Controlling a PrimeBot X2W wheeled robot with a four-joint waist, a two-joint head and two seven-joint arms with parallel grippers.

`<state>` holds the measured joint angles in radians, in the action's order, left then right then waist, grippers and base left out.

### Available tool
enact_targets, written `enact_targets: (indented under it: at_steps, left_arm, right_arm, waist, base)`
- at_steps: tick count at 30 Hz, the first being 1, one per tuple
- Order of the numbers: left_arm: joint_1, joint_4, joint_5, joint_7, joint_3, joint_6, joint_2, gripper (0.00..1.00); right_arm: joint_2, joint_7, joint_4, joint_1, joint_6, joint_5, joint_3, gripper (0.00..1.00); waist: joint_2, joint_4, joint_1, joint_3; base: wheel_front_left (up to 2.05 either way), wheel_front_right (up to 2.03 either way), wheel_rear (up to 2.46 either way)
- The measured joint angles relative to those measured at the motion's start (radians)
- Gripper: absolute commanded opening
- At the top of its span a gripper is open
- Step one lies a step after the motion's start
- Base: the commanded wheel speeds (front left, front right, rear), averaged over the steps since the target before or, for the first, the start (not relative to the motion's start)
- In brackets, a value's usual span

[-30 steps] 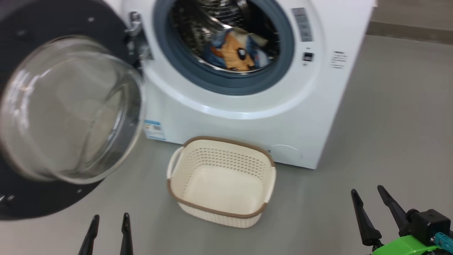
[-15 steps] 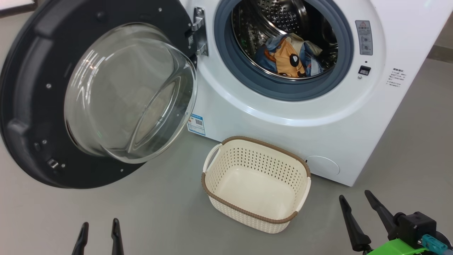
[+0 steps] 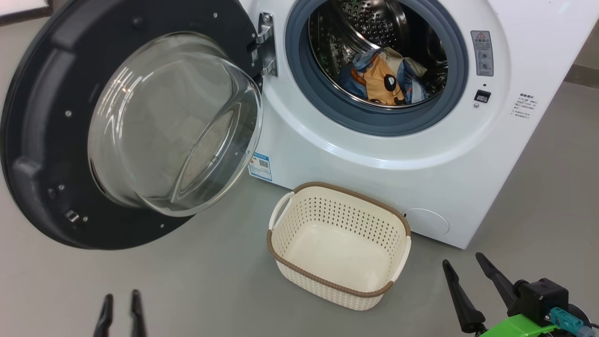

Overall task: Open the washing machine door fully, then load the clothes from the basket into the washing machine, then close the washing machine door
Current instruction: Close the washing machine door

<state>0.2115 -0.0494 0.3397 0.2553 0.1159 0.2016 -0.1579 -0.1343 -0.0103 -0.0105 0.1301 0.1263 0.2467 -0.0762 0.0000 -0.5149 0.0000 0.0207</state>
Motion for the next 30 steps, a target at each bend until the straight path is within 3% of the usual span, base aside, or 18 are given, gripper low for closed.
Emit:
enact_targets:
  at_steps: [8,12,17,19,20,22,30]
  left_arm:
    - [-0.021,-0.172,0.003,0.000,-0.044,-0.046,-0.004,0.00]
    - [-0.142,-0.260,0.040,-0.012,-0.094,-0.072,-0.049,0.00]
    - [-0.318,-0.252,0.110,-0.080,-0.172,-0.098,-0.118,0.00]
    - [-0.410,-0.181,0.191,-0.122,-0.215,-0.124,-0.146,0.00]
    - [-0.498,-0.073,0.268,-0.168,-0.255,-0.146,-0.170,0.00]
    - [-0.539,-0.017,0.307,-0.188,-0.268,-0.153,-0.178,0.00]
    - [-0.753,0.497,0.514,-0.314,-0.395,-0.204,-0.246,0.00]
  right_arm:
    - [0.000,0.000,0.000,-0.003,0.000,0.003,-0.004,1.00]
    - [-0.001,0.007,0.000,-0.005,0.000,0.008,-0.013,1.00]
    - [-0.006,0.009,0.000,-0.022,0.000,0.009,-0.019,1.00]
    - [-0.007,0.009,-0.001,-0.026,0.000,0.010,-0.018,1.00]
    - [-0.006,0.008,-0.001,-0.025,0.000,0.010,-0.014,1.00]
    - [-0.005,0.007,-0.001,-0.024,0.000,0.010,-0.010,1.00]
    - [0.015,-0.003,0.004,0.014,0.000,0.010,0.019,1.00]
  waist:
    - [0.0000,-0.003,0.0000,-0.007]
    - [0.0000,-0.005,0.0000,-0.014]
    - [0.0000,-0.004,0.0000,-0.019]
    - [0.0000,-0.002,0.0000,-0.019]
    - [0.0000,0.001,0.0000,-0.020]
    - [0.0000,0.002,0.0001,-0.020]
    - [0.0000,0.024,0.0000,-0.013]
  base:
    - [0.00,0.00,0.00]
    - [0.00,0.00,0.00]
    - [0.00,0.00,0.00]
    - [0.00,0.00,0.00]
    - [0.00,0.00,0.00]
    - [0.00,0.00,0.00]
    - [0.00,0.00,0.00]
